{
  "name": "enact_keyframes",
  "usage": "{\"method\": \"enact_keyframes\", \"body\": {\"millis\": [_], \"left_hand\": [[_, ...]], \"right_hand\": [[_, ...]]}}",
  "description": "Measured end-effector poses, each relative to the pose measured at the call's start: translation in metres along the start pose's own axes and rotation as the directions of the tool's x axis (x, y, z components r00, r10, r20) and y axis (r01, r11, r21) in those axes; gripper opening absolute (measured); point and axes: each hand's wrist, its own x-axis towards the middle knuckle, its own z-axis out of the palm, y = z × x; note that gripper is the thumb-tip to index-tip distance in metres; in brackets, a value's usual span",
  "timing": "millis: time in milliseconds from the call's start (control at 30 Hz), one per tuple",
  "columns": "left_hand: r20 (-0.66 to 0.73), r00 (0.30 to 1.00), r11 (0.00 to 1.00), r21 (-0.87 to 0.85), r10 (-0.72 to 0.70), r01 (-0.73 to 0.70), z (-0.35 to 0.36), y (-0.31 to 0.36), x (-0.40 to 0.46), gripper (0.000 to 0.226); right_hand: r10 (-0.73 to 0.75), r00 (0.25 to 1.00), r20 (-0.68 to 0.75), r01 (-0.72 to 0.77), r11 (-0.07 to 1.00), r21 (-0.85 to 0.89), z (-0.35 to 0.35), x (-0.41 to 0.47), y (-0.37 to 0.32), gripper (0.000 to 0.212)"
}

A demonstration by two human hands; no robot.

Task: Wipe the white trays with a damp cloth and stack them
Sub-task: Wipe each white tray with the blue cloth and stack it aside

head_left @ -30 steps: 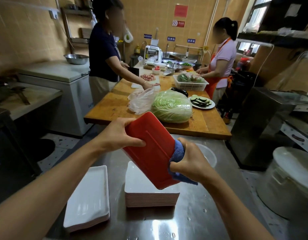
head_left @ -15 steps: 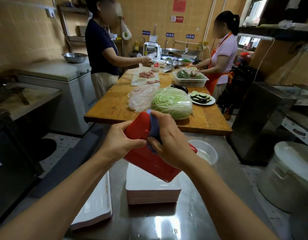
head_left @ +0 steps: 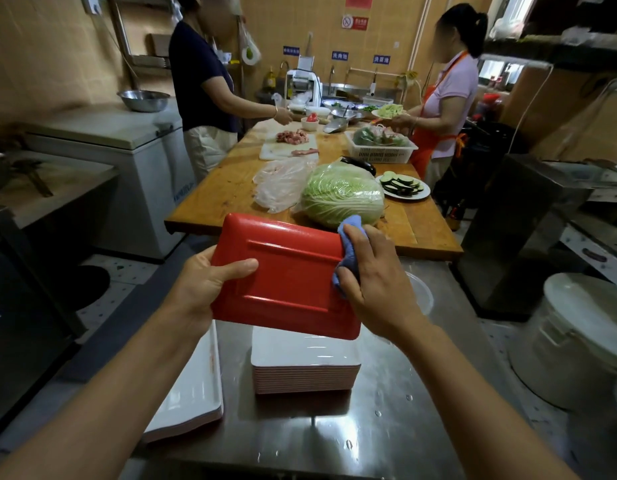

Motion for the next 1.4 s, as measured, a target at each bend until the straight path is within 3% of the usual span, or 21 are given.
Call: {"method": "enact_keyframes", "body": {"millis": [133, 267, 400, 600, 700, 900, 1100, 1233, 1400], "left_hand": [[-0.032, 0.990, 0.986, -0.093, -0.141, 0.137, 0.005, -0.008, 0.005, 0.040], [-0.091, 0.942, 0.934, -0.195, -0.322, 0.300, 0.011, -0.008, 0.007, 0.022], [-0.109, 0.909, 0.893, -0.265, -0.402, 0.363, 0.018, -0.007, 0.004, 0.027], [-0.066, 0.908, 0.869, -0.327, -0.414, 0.372, 0.037, -0.005, -0.004, 0.019], [-0.063, 0.934, 0.877, -0.371, -0.353, 0.306, 0.040, -0.007, -0.007, 0.025], [-0.199, 0.968, 0.949, -0.303, -0.156, 0.091, 0.036, -0.017, -0.011, 0.013], [-0.184, 0.972, 0.943, -0.321, -0.148, 0.083, 0.018, -0.018, -0.021, 0.006], [-0.218, 0.965, 0.946, -0.318, -0.143, 0.068, -0.008, -0.008, -0.025, 0.004], [-0.203, 0.957, 0.923, -0.365, -0.208, 0.124, -0.040, -0.003, -0.031, 0.017]], "right_hand": [[0.016, 1.000, 0.013, -0.016, 0.999, 0.045, 0.009, -0.010, -0.002, 0.064], [0.007, 1.000, 0.028, -0.009, 0.996, 0.087, 0.020, -0.029, -0.003, 0.064], [0.018, 1.000, -0.025, -0.018, 1.000, 0.013, 0.029, -0.039, -0.006, 0.060], [-0.171, 0.985, -0.017, 0.171, 0.985, -0.033, 0.059, -0.043, -0.049, 0.065], [-0.187, 0.982, -0.034, 0.187, 0.982, 0.022, 0.075, -0.046, -0.073, 0.065], [-0.114, 0.992, 0.056, 0.103, 0.979, 0.177, 0.079, -0.036, -0.082, 0.062], [-0.101, 0.987, 0.124, 0.087, 0.990, 0.114, 0.068, -0.003, -0.069, 0.062], [0.001, 0.992, 0.128, -0.014, 0.994, 0.107, 0.061, 0.007, -0.046, 0.065], [0.148, 0.980, 0.133, -0.189, 0.902, 0.388, 0.067, 0.002, -0.042, 0.056]]}}
